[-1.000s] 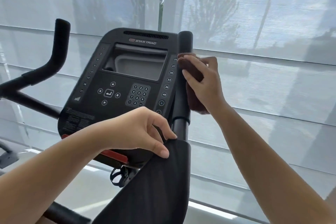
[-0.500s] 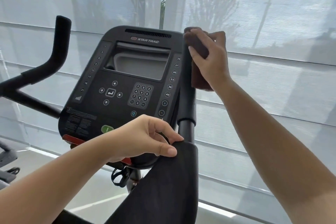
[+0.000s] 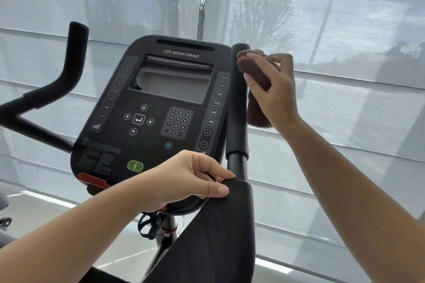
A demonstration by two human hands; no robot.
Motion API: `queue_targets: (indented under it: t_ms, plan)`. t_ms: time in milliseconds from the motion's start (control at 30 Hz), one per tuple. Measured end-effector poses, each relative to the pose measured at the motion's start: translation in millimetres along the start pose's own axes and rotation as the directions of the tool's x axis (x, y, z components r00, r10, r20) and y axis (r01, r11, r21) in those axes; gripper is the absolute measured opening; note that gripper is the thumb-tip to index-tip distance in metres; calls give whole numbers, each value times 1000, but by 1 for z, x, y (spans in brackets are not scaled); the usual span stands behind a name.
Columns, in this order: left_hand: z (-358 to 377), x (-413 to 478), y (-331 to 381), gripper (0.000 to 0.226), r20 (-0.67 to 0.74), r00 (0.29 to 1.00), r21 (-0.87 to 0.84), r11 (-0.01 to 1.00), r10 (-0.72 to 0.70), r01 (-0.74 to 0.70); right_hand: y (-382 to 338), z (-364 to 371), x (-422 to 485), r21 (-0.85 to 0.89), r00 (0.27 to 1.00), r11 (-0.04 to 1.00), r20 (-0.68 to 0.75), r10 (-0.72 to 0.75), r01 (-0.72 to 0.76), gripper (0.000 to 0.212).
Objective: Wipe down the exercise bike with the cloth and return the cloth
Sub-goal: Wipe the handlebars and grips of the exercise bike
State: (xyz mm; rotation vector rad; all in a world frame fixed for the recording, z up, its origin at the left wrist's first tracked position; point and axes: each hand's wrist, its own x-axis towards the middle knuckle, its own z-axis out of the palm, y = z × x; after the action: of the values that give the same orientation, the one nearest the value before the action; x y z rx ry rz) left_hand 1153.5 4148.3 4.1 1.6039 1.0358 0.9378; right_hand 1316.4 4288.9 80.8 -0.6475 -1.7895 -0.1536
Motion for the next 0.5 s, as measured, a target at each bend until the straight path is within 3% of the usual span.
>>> queue_targets:
  t_ms: [200,367,433,500]
  plan:
    - [-5,2,-3,31,52,999,-11,1000,10,-9,3,16,-17,29,990,996,113,85,-89,40]
    - [-7,4,-3,26,58,998,-14,1000,-3,4,5,-17,-65,27,896,998,442,41,-59,43]
    - [-6,3,-3,20,62,998,-27,1000,3,-1,1,-28,-56,-26,870,998,492,-40,61,38]
    - [-6,2,-4,22,56,998,-32,999,7,-5,-3,-30,-28,-107,899,971,409,-154,215,36]
